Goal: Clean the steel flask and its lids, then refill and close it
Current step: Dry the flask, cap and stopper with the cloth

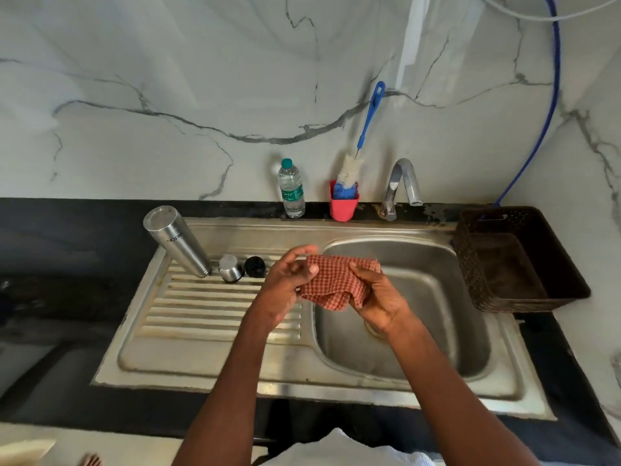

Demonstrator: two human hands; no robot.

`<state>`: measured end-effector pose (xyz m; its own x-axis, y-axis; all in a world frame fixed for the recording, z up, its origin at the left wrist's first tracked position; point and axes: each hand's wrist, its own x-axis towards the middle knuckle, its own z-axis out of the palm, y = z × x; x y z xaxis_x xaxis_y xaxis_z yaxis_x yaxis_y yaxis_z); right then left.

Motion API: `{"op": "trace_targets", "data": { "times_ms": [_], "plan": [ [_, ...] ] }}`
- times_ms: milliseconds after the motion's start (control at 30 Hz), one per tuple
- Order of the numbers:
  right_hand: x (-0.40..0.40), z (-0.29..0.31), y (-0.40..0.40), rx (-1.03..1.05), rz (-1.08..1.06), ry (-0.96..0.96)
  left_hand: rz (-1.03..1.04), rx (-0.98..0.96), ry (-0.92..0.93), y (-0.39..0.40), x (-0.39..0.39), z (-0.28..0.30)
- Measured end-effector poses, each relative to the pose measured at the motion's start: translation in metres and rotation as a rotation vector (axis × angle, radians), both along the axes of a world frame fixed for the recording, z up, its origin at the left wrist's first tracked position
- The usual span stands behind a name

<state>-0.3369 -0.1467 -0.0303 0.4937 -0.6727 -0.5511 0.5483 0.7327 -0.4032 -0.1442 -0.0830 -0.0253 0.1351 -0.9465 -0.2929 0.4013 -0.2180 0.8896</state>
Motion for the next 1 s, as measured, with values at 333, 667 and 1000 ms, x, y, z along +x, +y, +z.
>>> {"op": "trace_targets", "data": {
  "times_ms": [333,667,1000],
  "plan": [
    [-0.01,0.005,0.004,-0.733,0.63,0.587,0.092,0.019,-0.155,-0.004,-0.012,0.009],
    [-0.009,0.011,0.006,-0.523,0.444,0.376,-0.131,-0.066,0.062,0.001,0.005,0.02],
    [0.007,0.012,0.021,-0.576,0.477,0.598,-0.064,0.176,-0.22,-0.015,-0.019,0.014]
  ]
}}
